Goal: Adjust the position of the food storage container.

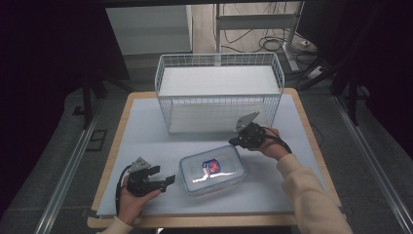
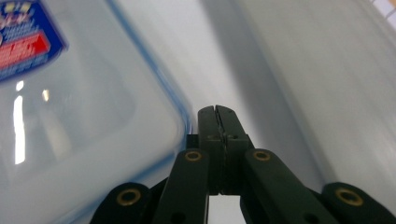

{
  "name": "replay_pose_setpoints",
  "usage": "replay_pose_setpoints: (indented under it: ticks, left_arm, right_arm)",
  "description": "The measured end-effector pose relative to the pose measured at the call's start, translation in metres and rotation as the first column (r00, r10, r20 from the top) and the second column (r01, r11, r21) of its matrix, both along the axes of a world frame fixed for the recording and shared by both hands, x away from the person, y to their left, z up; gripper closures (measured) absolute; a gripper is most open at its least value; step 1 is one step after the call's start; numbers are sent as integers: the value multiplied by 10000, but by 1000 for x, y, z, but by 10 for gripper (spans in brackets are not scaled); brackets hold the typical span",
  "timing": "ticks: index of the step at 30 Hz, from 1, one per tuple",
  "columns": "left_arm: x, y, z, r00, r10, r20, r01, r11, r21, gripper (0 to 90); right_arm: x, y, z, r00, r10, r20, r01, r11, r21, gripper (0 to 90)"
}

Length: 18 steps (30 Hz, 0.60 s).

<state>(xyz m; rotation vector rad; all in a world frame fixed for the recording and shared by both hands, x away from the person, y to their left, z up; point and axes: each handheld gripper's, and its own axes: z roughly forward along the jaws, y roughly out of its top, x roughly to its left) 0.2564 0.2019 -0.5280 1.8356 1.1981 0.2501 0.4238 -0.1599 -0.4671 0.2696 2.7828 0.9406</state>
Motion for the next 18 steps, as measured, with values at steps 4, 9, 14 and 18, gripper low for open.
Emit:
replay_pose_setpoints:
  ticks: [4, 9, 14, 18]
  left_arm:
    - [0, 0, 0, 10000, 40, -15, -40, 10000, -20, 215]
    - [1, 2, 0, 9999, 131, -31, -131, 9999, -77, 215]
    - [0, 5, 1, 9996, 276, -23, -276, 9994, -216, 215]
    - [-1, 5, 2, 9997, 252, -19, -253, 9994, -252, 214]
  right_arm:
    - [-12, -15, -4, 10000, -48, -3, 48, 10000, -37, 900]
    - [-21, -23, -10, 9999, 47, -95, -48, 9999, -101, 900]
    - [-29, -42, -1, 9901, -1396, 120, 1383, 9872, 792, 900]
    - [-42, -57, 6, 9787, -2053, 65, 2026, 9703, 1321, 900]
